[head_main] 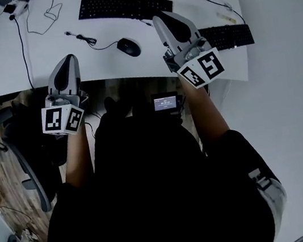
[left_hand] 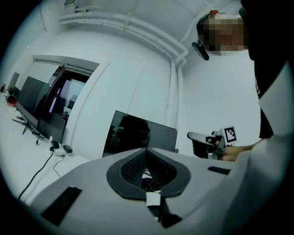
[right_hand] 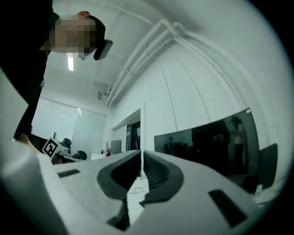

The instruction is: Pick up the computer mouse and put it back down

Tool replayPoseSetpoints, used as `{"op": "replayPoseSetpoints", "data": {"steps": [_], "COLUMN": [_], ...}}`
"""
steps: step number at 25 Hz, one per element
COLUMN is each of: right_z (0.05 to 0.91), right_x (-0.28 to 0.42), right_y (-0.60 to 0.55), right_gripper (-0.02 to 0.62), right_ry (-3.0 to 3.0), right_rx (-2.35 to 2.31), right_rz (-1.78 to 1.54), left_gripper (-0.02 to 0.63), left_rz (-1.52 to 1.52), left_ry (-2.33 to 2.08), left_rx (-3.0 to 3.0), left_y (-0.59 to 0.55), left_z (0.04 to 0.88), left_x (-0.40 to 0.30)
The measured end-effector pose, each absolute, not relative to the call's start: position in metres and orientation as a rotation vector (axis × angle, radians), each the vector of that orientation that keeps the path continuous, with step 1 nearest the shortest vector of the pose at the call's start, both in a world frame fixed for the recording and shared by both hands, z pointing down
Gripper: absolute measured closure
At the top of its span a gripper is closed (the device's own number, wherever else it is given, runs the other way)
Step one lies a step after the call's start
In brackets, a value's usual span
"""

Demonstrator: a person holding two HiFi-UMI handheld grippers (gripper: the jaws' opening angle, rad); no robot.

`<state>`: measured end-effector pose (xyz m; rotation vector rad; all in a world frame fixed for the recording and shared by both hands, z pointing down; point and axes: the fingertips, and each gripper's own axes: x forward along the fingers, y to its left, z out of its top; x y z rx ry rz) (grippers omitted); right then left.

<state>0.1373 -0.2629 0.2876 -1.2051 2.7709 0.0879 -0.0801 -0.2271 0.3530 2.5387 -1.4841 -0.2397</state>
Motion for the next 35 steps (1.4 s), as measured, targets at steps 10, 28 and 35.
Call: {"op": "replayPoseSetpoints", "data": {"steps": [10, 28, 35], "right_z": [0.261, 0.336, 0.337], "right_x": [0.184, 0.199, 0.202], "right_y": [-0.208, -0.196, -0.197], "right_gripper": [0.592, 0.592, 0.592], "right_ry": [2.626, 2.643, 2.646], "right_rx": [-1.384, -1.563, -1.567], "right_rz": [0.179, 0.085, 0.078], "left_gripper": [0.611, 0.611, 0.611], "left_rz": [-0.263, -0.192, -0.197], "left_ry": [-1.485, -1.525, -1.506], "left_rx": [2.644, 2.607, 2.604], "left_y": [-0.21, -0.188, -0.19], "left_z": [0.308, 0.35, 0.353], "left_x": [-0.078, -0.084, -0.08]}}
